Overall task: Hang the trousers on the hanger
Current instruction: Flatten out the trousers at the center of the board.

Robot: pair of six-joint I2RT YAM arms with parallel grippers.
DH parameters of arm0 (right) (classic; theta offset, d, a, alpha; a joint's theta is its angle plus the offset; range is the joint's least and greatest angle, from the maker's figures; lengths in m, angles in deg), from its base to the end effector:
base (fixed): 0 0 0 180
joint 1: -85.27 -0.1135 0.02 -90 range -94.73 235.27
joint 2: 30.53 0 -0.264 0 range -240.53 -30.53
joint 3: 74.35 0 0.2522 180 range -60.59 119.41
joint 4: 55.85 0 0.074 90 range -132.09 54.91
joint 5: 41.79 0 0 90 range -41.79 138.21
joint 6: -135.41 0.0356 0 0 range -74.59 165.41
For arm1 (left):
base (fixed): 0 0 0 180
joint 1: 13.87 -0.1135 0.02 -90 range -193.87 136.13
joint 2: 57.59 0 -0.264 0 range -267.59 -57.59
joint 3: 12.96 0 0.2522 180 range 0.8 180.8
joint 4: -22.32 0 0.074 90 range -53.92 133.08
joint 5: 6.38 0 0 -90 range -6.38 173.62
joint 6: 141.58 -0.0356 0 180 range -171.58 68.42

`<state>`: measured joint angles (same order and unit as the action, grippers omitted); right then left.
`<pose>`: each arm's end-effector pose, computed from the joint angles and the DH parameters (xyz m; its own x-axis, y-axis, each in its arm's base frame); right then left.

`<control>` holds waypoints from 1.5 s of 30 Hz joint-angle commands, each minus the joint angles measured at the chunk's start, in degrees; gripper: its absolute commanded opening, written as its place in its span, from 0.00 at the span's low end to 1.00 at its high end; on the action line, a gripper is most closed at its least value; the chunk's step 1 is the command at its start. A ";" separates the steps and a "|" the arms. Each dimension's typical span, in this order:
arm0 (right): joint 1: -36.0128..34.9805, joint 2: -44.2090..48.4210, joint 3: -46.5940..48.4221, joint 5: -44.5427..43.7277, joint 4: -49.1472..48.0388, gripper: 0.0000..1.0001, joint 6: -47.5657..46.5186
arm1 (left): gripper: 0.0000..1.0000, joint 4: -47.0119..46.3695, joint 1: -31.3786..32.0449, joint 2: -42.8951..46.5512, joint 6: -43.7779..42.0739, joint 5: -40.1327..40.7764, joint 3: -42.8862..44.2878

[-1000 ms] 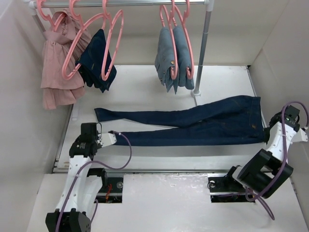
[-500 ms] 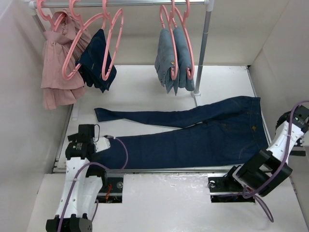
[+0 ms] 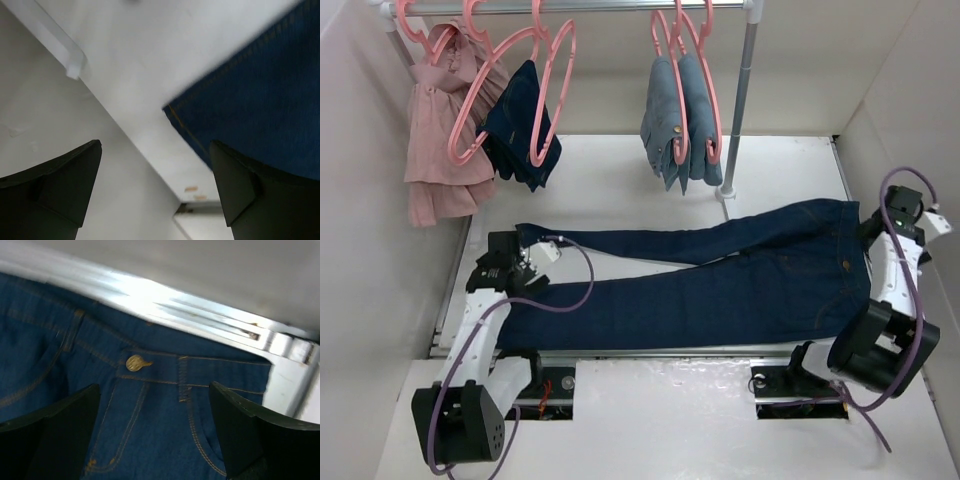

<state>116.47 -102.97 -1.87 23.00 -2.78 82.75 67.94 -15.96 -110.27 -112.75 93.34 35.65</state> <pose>0.2115 -0.1458 0.2805 -0.1262 0.7180 -0.6845 0.9613 0.2587 0.0942 0.1817 0.0126 0.2224 -0.4946 0.8460 -0.1992 0.5976 0.4974 0.6288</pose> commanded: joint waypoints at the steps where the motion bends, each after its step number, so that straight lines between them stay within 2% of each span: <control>1: -6.13 -1.46 2.44 0.88 -6.43 0.94 -8.57 | 0.86 -11.80 -0.20 1.01 9.14 -6.63 0.66; 3: -10.00 -2.52 5.51 0.94 -6.97 0.96 -10.35 | 0.86 -18.36 -0.20 1.01 10.45 -7.25 -0.04; 5: -10.02 -5.06 8.07 4.98 -6.97 0.96 -10.89 | 0.86 -22.43 -0.20 -2.41 12.11 -5.07 -0.05; 7: -10.02 -7.95 11.76 9.03 -6.97 0.96 -10.89 | 0.85 -23.59 0.41 -8.01 16.59 -4.54 3.10; 11: -10.02 -13.84 18.35 10.36 -5.92 0.96 -12.02 | 0.83 -24.29 2.77 -14.18 23.97 -5.06 7.78; 13: -10.63 -16.49 20.81 10.36 -5.91 0.96 -13.16 | 0.83 -28.84 4.10 -15.60 23.99 -4.44 8.30; 15: -10.63 -21.14 24.85 10.88 -4.86 0.96 -15.62 | 0.83 -29.83 4.72 -20.16 21.46 -5.23 10.31; 18: -10.63 -28.42 32.32 13.95 -1.01 0.96 -19.57 | 0.83 -24.49 4.72 -28.57 16.71 -9.52 18.21; 20: -10.63 -32.38 36.70 16.32 0.32 0.96 -22.65 | 0.83 -18.62 4.72 -32.37 11.00 -16.02 23.65; 23: -10.63 -34.25 38.05 19.75 0.33 0.99 -25.03 | 0.84 -12.28 4.20 -35.46 3.01 -23.58 27.63; 25: -10.63 -36.26 40.33 21.86 -0.37 0.99 -25.56 | 0.84 -9.72 2.97 -39.74 0.62 -24.91 31.23; 29: -10.63 -44.52 51.38 20.91 6.81 0.99 -23.82 | 0.84 -4.08 1.92 -46.18 -9.13 -24.93 35.11; 31: -10.63 -48.30 59.27 18.89 10.07 0.99 -23.19 | 0.84 -7.06 1.91 -47.59 -11.34 -19.58 35.11; 33: -10.11 -53.05 62.91 18.27 12.98 0.99 -21.97 | 0.84 -7.60 1.30 -49.87 -12.49 -16.50 35.11; 34: -10.11 -54.28 65.01 16.70 12.99 0.99 -21.44 | 0.82 -7.60 1.30 -50.49 -13.18 -16.48 36.94; 36: -9.58 -57.62 66.26 16.69 13.60 0.99 -20.64 | 0.63 -7.07 1.30 -51.90 -13.19 -15.96 38.09; 38: -9.05 -59.65 67.49 17.47 14.22 0.99 -19.76 | 0.40 -5.06 1.30 -51.90 -13.19 -16.83 38.97; 39: -9.05 -61.22 67.49 17.48 14.82 0.99 -19.24 | 0.24 -4.35 1.30 -51.90 -13.19 -17.53 39.59; 40: -9.05 -61.85 67.49 18.17 14.83 0.99 -19.24 | 0.16 -3.74 1.30 -51.90 -12.67 -18.58 39.59; 43: -9.05 -64.04 69.07 20.37 14.83 0.99 -18.72 | 0.00 -3.73 1.30 -50.59 -12.05 -18.59 38.28; 45: -9.05 -64.58 71.61 21.43 14.83 0.99 -18.71 | 0.00 -3.73 1.30 -49.79 -10.91 -18.59 38.27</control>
<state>107.20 -168.19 64.42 42.60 10.68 62.89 61.73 -14.43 -163.30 -124.09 76.14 72.79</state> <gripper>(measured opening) 0.993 0.010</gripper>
